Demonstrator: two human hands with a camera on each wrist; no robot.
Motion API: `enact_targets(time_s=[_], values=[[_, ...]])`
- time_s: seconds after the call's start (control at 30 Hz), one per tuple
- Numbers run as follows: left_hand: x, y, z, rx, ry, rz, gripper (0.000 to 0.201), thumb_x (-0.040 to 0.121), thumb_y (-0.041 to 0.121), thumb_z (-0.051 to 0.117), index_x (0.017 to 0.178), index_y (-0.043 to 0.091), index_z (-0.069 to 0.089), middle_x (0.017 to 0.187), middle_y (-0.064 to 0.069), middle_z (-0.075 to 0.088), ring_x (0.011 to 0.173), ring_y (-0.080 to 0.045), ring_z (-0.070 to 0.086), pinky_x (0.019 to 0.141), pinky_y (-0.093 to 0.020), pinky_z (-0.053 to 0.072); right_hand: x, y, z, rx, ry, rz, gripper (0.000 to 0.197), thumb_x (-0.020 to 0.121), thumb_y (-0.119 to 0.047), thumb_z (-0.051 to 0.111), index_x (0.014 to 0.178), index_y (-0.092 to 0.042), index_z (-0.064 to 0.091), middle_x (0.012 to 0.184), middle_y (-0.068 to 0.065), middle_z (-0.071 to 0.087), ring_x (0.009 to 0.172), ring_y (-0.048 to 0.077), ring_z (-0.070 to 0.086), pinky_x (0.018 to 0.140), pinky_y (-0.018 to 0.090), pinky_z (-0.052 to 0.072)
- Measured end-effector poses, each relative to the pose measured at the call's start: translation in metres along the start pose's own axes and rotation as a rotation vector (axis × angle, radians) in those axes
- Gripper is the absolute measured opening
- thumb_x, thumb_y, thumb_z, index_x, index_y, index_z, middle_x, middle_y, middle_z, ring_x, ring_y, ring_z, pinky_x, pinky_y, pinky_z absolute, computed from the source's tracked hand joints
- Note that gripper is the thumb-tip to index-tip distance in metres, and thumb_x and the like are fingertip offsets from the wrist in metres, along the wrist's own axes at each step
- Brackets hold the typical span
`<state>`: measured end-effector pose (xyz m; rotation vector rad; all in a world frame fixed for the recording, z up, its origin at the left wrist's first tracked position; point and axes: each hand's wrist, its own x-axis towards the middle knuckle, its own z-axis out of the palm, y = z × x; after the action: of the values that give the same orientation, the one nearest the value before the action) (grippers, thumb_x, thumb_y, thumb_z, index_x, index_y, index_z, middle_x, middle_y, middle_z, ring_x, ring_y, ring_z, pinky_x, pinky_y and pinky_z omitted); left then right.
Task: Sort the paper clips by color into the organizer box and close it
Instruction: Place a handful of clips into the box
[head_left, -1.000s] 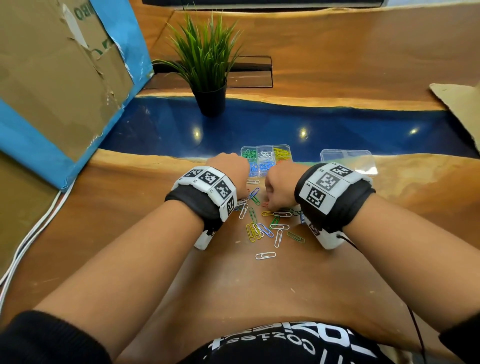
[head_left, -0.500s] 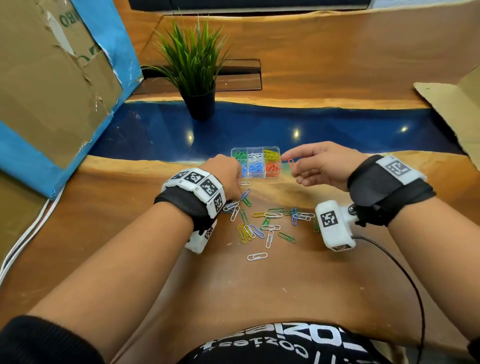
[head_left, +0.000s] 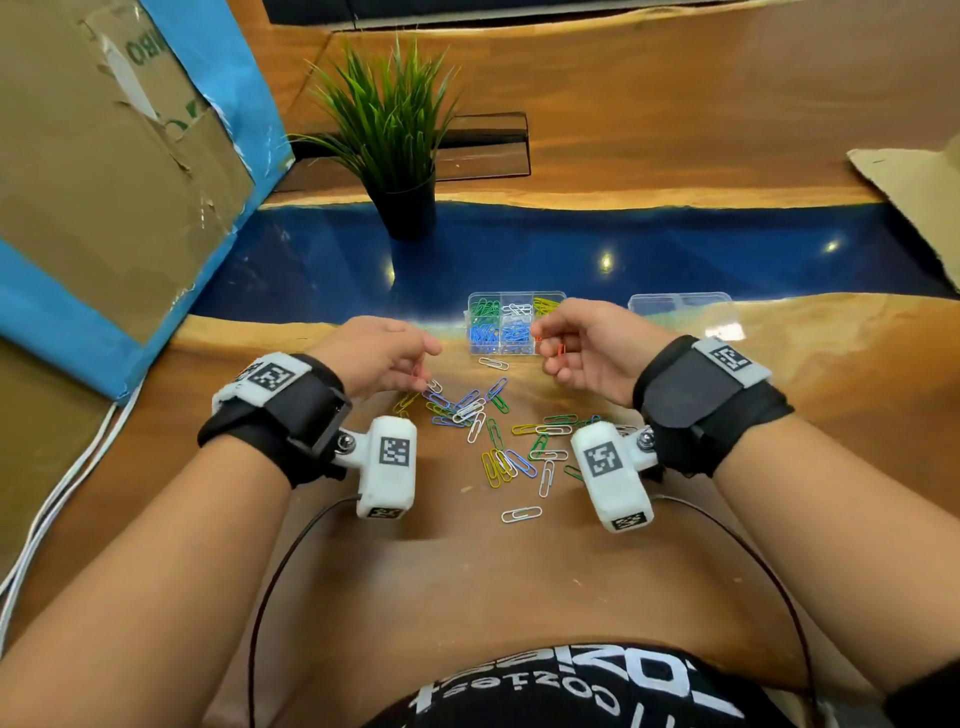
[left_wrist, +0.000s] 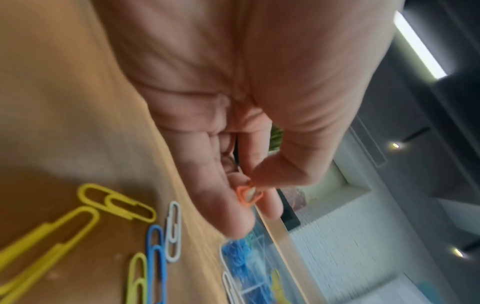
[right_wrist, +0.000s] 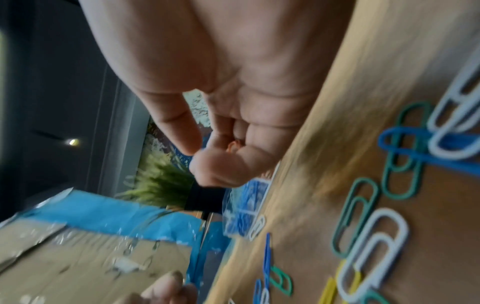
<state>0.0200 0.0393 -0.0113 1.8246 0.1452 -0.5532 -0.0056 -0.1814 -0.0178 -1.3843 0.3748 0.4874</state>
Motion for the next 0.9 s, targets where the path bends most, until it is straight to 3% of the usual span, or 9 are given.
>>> enact_targets(time_s=[0.13, 0.2, 0.37, 0.47, 0.53, 0.6, 0.63, 0.8, 0.9], values=[[0.002, -0.010, -0.006, -0.131, 0.021, -0.082, 0.022, 0.089, 0.000, 0.039, 0.072, 0.009, 0.049, 0.068, -0.006, 0.046, 0.035, -0.006, 0.042, 0.034, -0.014, 0.033, 0.002, 0.003, 0.021, -0.191, -0.059, -0.017, 0.014, 0.090, -0.015, 0.053, 0.076, -0.012, 0.055, 0.060, 0.002, 0.043, 0.043, 0.011, 0.036, 0.037, 0.018, 0.024], [0.004, -0.012, -0.006, -0.097, 0.030, -0.103, 0.022, 0.087, -0.001, 0.037, 0.072, 0.011, 0.048, 0.067, -0.005, 0.044, 0.036, -0.007, 0.038, 0.035, -0.013, 0.029, 0.001, 0.001, 0.026, -0.328, -0.072, -0.024, 0.012, 0.090, -0.012, 0.054, 0.078, -0.013, 0.054, 0.062, 0.002, 0.046, 0.047, 0.012, 0.038, 0.037, 0.017, 0.027], [0.004, 0.004, 0.006, 0.037, -0.013, 0.033, 0.040, 0.085, -0.019, 0.026, 0.080, 0.011, 0.051, 0.076, -0.007, 0.051, 0.057, -0.015, 0.047, 0.041, -0.015, 0.042, 0.001, -0.015, 0.015, -0.402, 0.080, -0.094, 0.032, 0.092, 0.009, 0.035, 0.085, -0.013, 0.058, 0.083, 0.013, 0.060, 0.062, 0.017, 0.057, 0.058, 0.021, 0.054], [0.010, 0.022, 0.025, 0.079, -0.032, 0.142, 0.046, 0.084, -0.023, 0.026, 0.080, 0.014, 0.053, 0.080, -0.007, 0.052, 0.065, -0.017, 0.055, 0.052, -0.016, 0.050, 0.005, -0.024, 0.000, -0.403, 0.234, -0.178, 0.032, 0.086, 0.013, 0.049, 0.079, -0.016, 0.060, 0.088, 0.014, 0.063, 0.081, 0.025, 0.067, 0.081, 0.032, 0.059], [0.019, 0.032, 0.041, 0.160, -0.043, 0.200, 0.042, 0.086, -0.018, 0.034, 0.081, 0.018, 0.054, 0.084, -0.008, 0.055, 0.074, -0.019, 0.061, 0.068, -0.025, 0.055, 0.010, -0.027, -0.008, -0.506, 0.350, -0.223, 0.029, 0.081, 0.007, 0.061, 0.077, -0.022, 0.064, 0.088, 0.009, 0.067, 0.093, 0.028, 0.070, 0.090, 0.039, 0.055], [0.027, 0.041, 0.057, 0.292, -0.033, 0.268, 0.035, 0.086, -0.012, 0.041, 0.088, 0.020, 0.057, 0.088, -0.004, 0.059, 0.087, -0.023, 0.066, 0.083, -0.038, 0.054, 0.011, -0.028, -0.010, -0.573, 0.429, -0.238, 0.025, 0.079, -0.001, 0.065, 0.077, -0.026, 0.066, 0.090, 0.009, 0.070, 0.093, 0.029, 0.070, 0.087, 0.042, 0.056], [0.029, 0.045, 0.065, 0.366, -0.015, 0.311, 0.034, 0.085, -0.009, 0.044, 0.093, 0.022, 0.058, 0.090, -0.001, 0.061, 0.093, -0.023, 0.067, 0.085, -0.039, 0.054, 0.011, -0.027, -0.010, -0.625, 0.469, -0.238, 0.023, 0.078, -0.005, 0.067, 0.073, -0.028, 0.065, 0.092, 0.008, 0.071, 0.091, 0.028, 0.070, 0.087, 0.042, 0.056], [0.041, 0.052, 0.092, 0.482, 0.098, 0.387, 0.033, 0.084, 0.000, 0.052, 0.107, 0.022, 0.060, 0.102, 0.002, 0.065, 0.098, -0.018, 0.064, 0.087, -0.035, 0.053, 0.008, -0.029, -0.006, -0.751, 0.546, -0.214, 0.023, 0.078, -0.006, 0.065, 0.069, -0.026, 0.066, 0.090, 0.007, 0.073, 0.084, 0.022, 0.071, 0.083, 0.037, 0.058], [0.045, 0.049, 0.098, 0.450, 0.060, 0.334, 0.036, 0.088, 0.006, 0.053, 0.119, 0.023, 0.054, 0.111, 0.000, 0.064, 0.102, -0.018, 0.064, 0.086, -0.033, 0.052, 0.008, -0.029, -0.006, -0.779, 0.504, -0.162, 0.017, 0.078, -0.005, 0.065, 0.076, -0.021, 0.072, 0.085, 0.006, 0.073, 0.083, 0.023, 0.071, 0.080, 0.038, 0.059]])
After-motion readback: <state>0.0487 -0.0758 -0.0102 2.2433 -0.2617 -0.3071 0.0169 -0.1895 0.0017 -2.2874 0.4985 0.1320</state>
